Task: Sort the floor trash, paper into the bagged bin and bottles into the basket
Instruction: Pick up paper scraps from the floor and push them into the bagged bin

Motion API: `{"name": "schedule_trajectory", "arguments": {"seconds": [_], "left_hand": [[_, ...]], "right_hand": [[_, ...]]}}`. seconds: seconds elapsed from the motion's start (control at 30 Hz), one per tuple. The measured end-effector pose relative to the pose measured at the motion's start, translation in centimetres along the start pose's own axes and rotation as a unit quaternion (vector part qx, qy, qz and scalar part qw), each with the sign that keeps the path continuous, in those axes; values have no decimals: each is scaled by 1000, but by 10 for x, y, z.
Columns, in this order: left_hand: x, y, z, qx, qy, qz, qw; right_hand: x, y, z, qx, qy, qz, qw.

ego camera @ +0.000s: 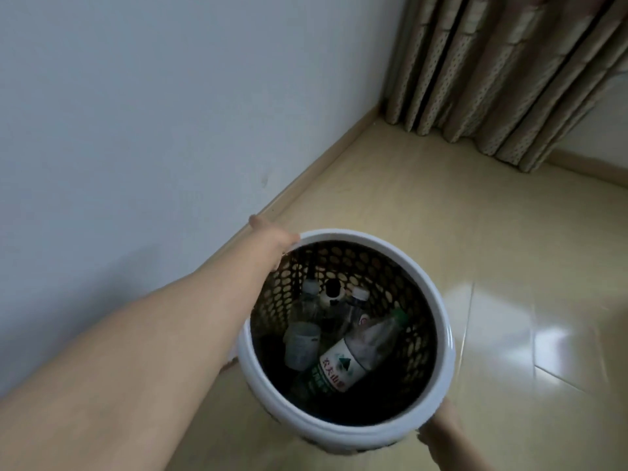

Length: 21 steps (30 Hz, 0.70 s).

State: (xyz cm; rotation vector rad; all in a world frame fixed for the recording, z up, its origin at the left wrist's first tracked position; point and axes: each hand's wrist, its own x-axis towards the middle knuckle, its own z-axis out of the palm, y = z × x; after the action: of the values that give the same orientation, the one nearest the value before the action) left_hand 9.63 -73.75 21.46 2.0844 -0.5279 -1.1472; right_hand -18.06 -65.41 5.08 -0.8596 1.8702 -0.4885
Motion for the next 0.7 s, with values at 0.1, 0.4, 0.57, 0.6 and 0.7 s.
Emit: {"name": "schedule_trajectory", "arguments": {"seconds": [0.1, 0.4, 0.57, 0.6, 0.7], "left_hand": [[-5, -11, 4, -85, 26, -23, 996], [-21, -68, 28, -259, -31, 35, 965], [-8, -117, -6, -215, -5, 79, 973], [-3, -130, -16, -202, 16, 69, 977], [19, -185, -50, -165, 79, 17, 983]], "right_hand": [[-11, 4, 5, -33, 1, -25, 999], [-46, -1, 43, -150, -125, 25, 980], [-63, -8, 98, -142, -188, -16, 972], [-65, -9, 110, -139, -196, -21, 971], [-67, -14, 152, -137, -221, -44, 965]]}}
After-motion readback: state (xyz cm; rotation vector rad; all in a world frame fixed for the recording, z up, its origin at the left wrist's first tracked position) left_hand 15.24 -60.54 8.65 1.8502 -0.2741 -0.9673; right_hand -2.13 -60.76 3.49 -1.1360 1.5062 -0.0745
